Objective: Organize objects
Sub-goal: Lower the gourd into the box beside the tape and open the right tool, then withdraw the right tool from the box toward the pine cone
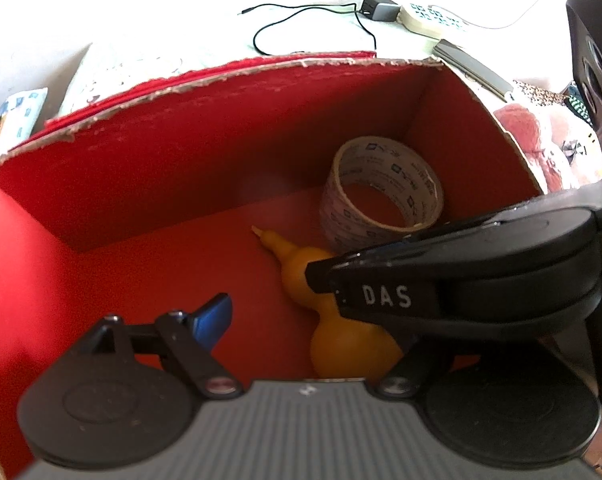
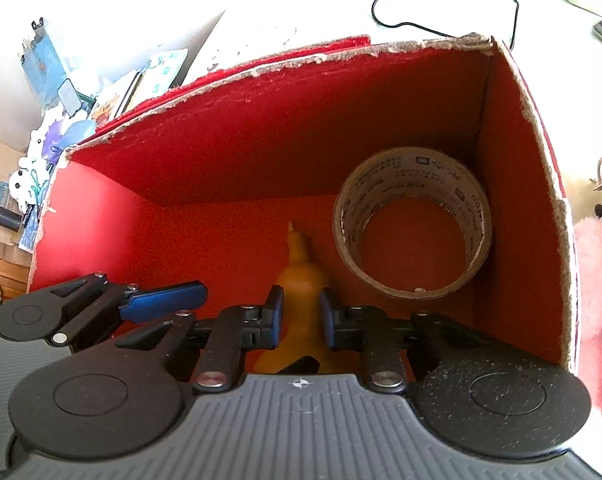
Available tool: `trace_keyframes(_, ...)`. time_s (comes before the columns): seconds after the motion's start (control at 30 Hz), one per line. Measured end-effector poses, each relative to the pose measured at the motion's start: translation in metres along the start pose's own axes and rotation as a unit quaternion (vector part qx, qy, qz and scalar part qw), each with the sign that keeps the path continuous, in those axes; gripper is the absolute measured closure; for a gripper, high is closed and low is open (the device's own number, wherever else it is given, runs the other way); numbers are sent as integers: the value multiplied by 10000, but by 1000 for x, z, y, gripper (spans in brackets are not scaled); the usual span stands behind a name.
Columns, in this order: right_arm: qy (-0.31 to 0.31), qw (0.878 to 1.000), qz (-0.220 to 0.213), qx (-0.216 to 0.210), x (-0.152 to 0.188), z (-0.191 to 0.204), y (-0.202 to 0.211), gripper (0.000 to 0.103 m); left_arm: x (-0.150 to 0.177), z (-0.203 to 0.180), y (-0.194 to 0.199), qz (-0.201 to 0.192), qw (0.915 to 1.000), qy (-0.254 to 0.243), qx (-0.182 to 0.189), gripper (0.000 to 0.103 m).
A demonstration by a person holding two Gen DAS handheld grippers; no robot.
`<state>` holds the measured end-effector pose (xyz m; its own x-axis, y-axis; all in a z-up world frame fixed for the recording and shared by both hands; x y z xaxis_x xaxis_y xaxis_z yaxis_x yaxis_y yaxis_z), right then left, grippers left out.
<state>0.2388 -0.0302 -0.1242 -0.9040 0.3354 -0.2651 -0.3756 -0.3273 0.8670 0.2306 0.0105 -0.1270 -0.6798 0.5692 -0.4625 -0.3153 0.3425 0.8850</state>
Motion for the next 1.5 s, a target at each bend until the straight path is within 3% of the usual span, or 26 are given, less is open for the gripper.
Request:
trace_keyframes(0.27,14,9981,-506,363,-2,-4,9,85,0,-3,1,1,9999,-153,-68,18)
trace_keyframes(0.73,-27,9969,-679,390,-7,-3,8,90,3,-5,1,50,9997,-186,-167,14)
trace_keyframes(0.87,-103,9963,-673,520,-4,-5,10,91,4,-7,2,97,9988,-345,-348,14)
trace_keyframes(1.03,-111,9954,-824,475,2,-2,21,87,6,-6,16,-5,9974,-408,-594,13)
trace_keyframes(1.1,-86,9947,-919,445,4,1,28,80,5,-4,26,-65,9964,-423,-737,13)
trace_keyframes(1.5,-90,9899,-1337,464,25,3,59,79,17,1,55,-65,9957,-50,-923,12)
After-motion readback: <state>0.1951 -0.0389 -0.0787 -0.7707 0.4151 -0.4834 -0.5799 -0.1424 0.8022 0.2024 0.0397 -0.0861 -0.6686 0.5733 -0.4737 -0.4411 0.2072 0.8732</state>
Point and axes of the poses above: each gripper's, at about its wrist camera, not at the fingertips, and y roughly against the way its jaws point, z to its left, x to its underside, the point moved 7 cm from there along -y, roughly the way its jaws point, and after that the axes turned 13 degrees about -y, right-handed, at the moved point
